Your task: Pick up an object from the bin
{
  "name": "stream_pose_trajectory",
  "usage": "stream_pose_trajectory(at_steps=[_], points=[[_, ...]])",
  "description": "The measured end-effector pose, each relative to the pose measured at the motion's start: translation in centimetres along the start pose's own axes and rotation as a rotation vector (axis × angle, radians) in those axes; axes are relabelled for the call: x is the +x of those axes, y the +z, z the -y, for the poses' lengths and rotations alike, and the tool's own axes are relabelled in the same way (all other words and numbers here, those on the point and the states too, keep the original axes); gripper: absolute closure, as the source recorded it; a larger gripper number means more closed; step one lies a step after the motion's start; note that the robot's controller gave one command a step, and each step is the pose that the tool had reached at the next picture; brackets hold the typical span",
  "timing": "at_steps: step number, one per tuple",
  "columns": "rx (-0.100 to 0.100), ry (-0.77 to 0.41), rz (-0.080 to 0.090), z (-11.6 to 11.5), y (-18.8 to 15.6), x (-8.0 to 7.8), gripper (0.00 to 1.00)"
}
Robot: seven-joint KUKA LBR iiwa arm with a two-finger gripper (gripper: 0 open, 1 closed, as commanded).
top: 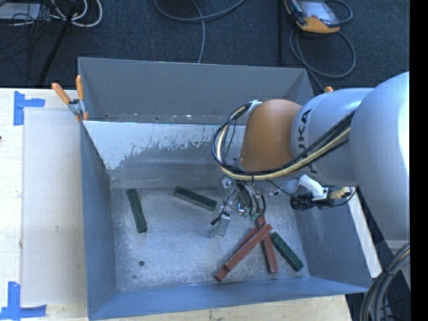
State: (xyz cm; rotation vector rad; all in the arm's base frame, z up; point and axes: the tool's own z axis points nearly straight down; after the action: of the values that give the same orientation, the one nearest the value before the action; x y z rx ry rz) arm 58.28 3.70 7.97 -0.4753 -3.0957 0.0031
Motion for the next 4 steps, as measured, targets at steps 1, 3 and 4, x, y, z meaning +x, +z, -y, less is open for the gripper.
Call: stream_pose_trajectory(at_steps=[1,3,4], points=[[-0.003,0.176,0.005,-3.8,1.1,1.9,0.0],[-0.004,0.179,0.007,-3.7,1.0,1.8,0.0],[-0.004,0.015,0.011,-6.0,1.0,1.0,0.0]])
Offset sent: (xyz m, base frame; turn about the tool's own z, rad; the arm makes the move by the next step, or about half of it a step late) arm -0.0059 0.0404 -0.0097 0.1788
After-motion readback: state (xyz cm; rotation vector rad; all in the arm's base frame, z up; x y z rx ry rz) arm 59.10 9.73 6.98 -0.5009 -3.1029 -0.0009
